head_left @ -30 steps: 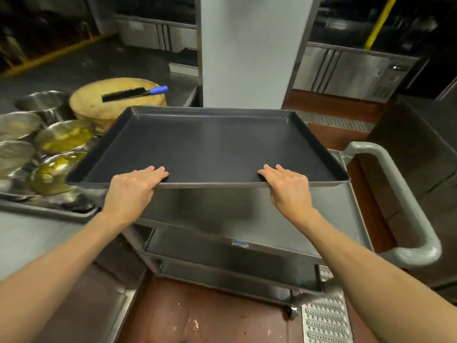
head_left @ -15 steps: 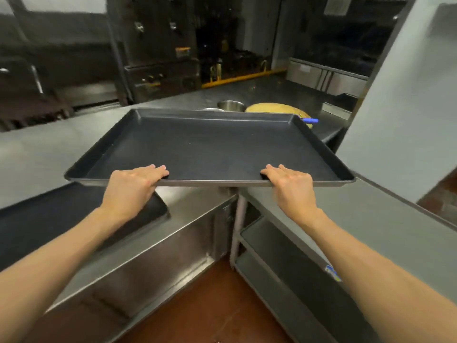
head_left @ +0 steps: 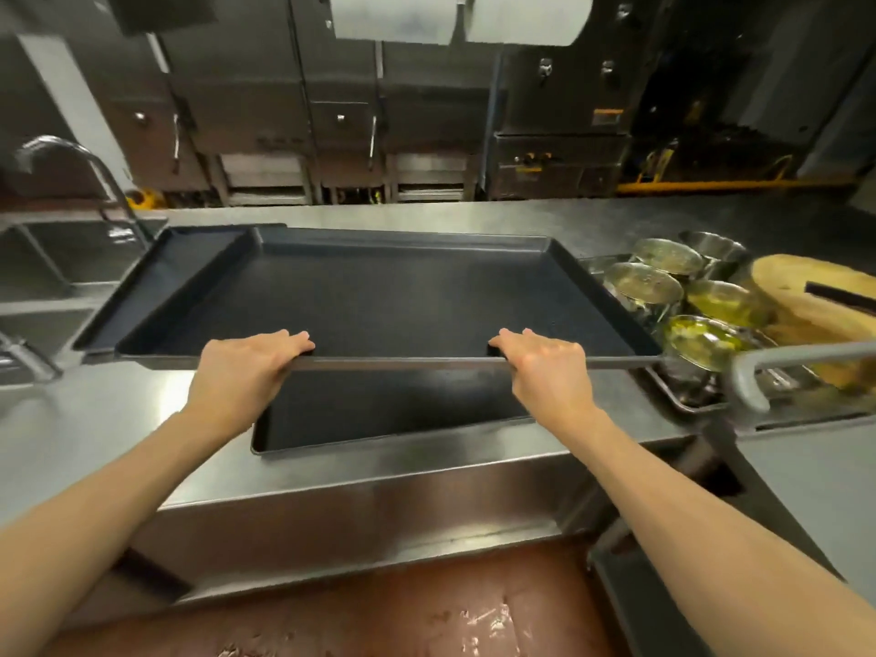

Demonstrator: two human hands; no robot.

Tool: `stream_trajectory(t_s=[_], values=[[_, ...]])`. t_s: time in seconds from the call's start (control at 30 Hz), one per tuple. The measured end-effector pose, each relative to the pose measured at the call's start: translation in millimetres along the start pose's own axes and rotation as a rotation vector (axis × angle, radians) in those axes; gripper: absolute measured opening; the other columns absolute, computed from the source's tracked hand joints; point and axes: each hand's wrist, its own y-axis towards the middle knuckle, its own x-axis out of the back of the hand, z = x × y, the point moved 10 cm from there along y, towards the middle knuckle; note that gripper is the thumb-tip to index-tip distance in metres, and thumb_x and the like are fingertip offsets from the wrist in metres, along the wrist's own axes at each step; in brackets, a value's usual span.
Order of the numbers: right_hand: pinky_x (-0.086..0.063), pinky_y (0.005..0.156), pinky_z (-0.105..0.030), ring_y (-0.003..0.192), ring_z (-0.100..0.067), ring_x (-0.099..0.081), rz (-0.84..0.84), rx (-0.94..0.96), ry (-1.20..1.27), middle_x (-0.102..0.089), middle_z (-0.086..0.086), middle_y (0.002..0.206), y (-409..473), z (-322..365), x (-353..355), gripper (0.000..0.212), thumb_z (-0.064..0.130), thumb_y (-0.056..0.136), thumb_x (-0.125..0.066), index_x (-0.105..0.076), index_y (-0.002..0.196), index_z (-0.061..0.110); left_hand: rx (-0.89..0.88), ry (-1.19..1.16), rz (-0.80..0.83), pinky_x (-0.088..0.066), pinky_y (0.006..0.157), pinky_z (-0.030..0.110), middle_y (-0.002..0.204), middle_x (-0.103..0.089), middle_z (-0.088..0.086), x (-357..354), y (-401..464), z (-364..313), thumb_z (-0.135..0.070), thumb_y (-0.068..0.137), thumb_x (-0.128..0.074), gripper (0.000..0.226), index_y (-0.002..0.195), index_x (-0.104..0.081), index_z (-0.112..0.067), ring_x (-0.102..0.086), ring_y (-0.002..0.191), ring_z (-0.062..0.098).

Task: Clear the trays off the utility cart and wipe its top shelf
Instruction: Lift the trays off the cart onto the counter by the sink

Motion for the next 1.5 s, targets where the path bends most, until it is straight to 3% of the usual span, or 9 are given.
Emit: stream_trajectory(t_s=[0.2, 0.4, 0.47, 0.63, 0.83, 1.13, 1.5], values=[[-0.052, 0.048, -0.030, 0.066, -0.024, -0.072, 0.161, 0.028, 0.036, -0.071, -0.003, 0.070, 22, 32, -56, 0.039, -0.007, 0.057, -0.084, -0.075, 0.089, 0.014, 0.096, 0.006, 0.065, -0.052, 0.047, 0.033, 0.091, -0.077, 0.002, -26, -30, 42, -0.027, 0.084, -0.043, 0.035, 0.104, -0.070, -0.021, -0.074, 0.084, 0.023], [-0.052, 0.047, -0.030, 0.064, -0.020, -0.070, 0.270, 0.032, 0.050, -0.069, 0.001, 0.068, 29, 6, -120, 0.043, -0.003, 0.059, -0.086, -0.074, 0.094, 0.018, 0.164, 0.030, 0.124, -0.055, 0.047, 0.035, 0.089, -0.077, 0.002, -86, -25, 47, -0.017, 0.082, -0.057, 0.025, 0.103, -0.068, -0.021, -0.075, 0.080, 0.024], [-0.051, 0.046, -0.029, 0.062, -0.018, -0.069, 0.284, 0.033, 0.050, -0.068, 0.002, 0.066, 32, -7, -138, 0.042, -0.004, 0.058, -0.085, -0.075, 0.093, 0.018, 0.176, 0.023, 0.149, -0.056, 0.049, 0.037, 0.090, -0.077, 0.004, -108, -19, 44, -0.006, 0.074, -0.074, 0.032, 0.103, -0.071, -0.019, -0.075, 0.082, 0.025], [-0.054, 0.048, -0.034, 0.071, -0.025, -0.073, 0.323, 0.035, 0.064, -0.073, -0.001, 0.076, 36, -31, -188, 0.049, -0.011, 0.054, -0.082, -0.075, 0.094, 0.016, 0.203, 0.046, 0.206, -0.057, 0.049, 0.038, 0.089, -0.077, 0.005, -155, -3, 43, 0.002, 0.061, -0.086, 0.044, 0.099, -0.076, -0.015, -0.074, 0.084, 0.026], [-0.051, 0.046, -0.030, 0.069, -0.022, -0.072, 0.423, 0.006, 0.074, -0.073, 0.001, 0.077, 37, -43, -235, 0.052, -0.010, 0.049, -0.084, -0.075, 0.091, 0.018, 0.202, 0.018, 0.249, -0.056, 0.051, 0.036, 0.090, -0.077, 0.006, -195, 6, 53, 0.004, 0.056, -0.087, 0.048, 0.099, -0.076, -0.015, -0.074, 0.083, 0.025], [-0.059, 0.057, -0.036, 0.080, -0.025, -0.074, 0.549, 0.011, 0.059, -0.077, -0.002, 0.095, 13, -41, -276, 0.054, -0.002, 0.048, -0.091, -0.076, 0.096, 0.018, 0.209, -0.019, 0.279, -0.058, 0.053, 0.036, 0.092, -0.077, 0.007, -228, -18, 51, 0.005, 0.055, -0.088, 0.049, 0.099, -0.077, -0.013, -0.074, 0.084, 0.026], [-0.058, 0.080, -0.046, 0.103, -0.033, -0.070, 0.650, 0.040, 0.023, -0.073, -0.009, 0.114, -23, -41, -309, 0.071, -0.002, 0.042, -0.095, -0.074, 0.108, 0.013, 0.210, -0.052, 0.301, -0.059, 0.081, 0.047, 0.114, -0.072, 0.005, -260, -49, 46, 0.007, 0.064, -0.082, 0.054, 0.113, -0.071, -0.012, -0.069, 0.104, 0.027]])
